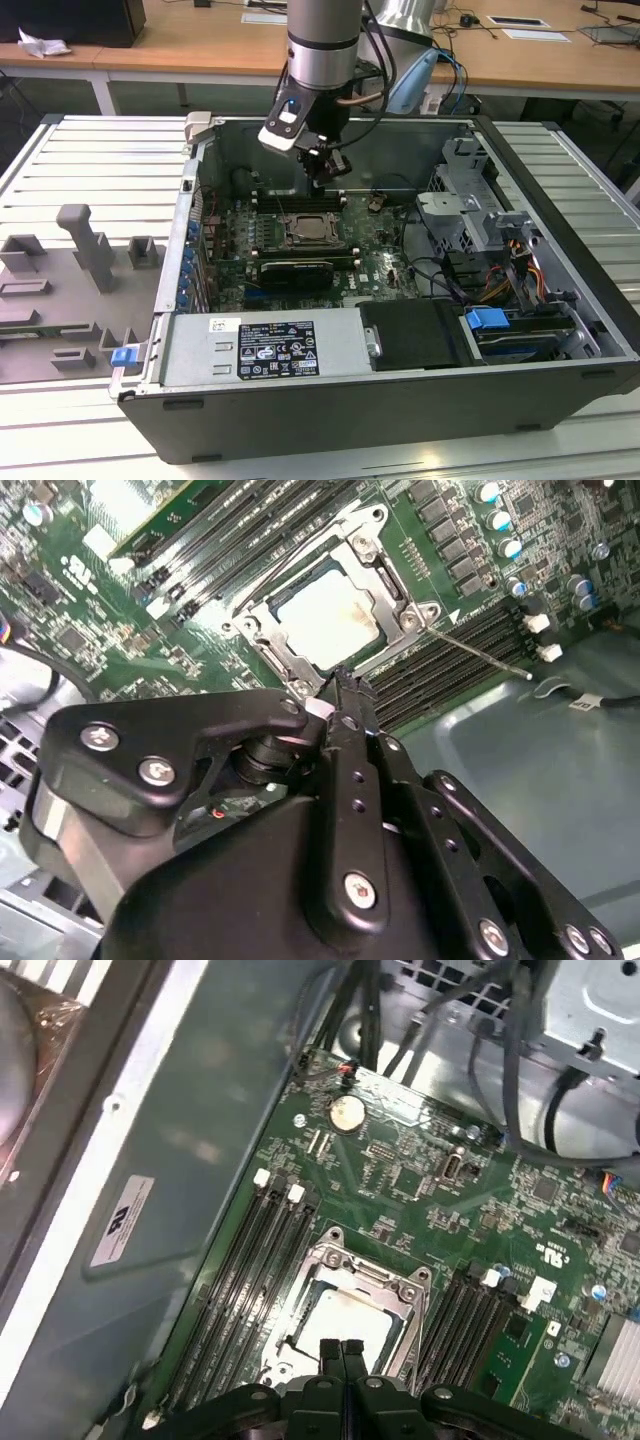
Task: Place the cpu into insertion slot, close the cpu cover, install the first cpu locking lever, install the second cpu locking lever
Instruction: 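Install the first cpu locking lever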
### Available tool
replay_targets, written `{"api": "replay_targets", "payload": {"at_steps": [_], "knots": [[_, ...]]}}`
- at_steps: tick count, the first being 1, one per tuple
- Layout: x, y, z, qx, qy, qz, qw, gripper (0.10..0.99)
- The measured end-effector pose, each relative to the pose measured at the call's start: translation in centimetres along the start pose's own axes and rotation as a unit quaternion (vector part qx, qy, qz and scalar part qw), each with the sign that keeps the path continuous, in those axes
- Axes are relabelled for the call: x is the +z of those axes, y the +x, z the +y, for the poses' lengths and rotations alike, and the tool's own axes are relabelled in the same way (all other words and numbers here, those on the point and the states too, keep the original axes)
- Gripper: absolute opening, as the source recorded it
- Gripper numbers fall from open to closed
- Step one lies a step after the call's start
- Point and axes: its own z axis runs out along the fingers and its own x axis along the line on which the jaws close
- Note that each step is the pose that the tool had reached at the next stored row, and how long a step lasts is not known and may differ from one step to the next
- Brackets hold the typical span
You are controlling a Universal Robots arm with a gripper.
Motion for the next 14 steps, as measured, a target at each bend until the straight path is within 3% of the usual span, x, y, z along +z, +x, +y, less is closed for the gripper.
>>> {"api": "replay_targets", "payload": {"at_steps": [7, 10, 14], "knots": [[0.12, 0.04, 0.27, -0.034, 0.0007, 0.0014, 0.9994, 0.106], [0.22, 0.09, 0.41, -0.069, 0.0015, 0.0027, 0.9976, 0.106], [0.27, 0.08, 0.47, -0.095, 0.002, 0.0037, 0.9955, 0.106]]}}
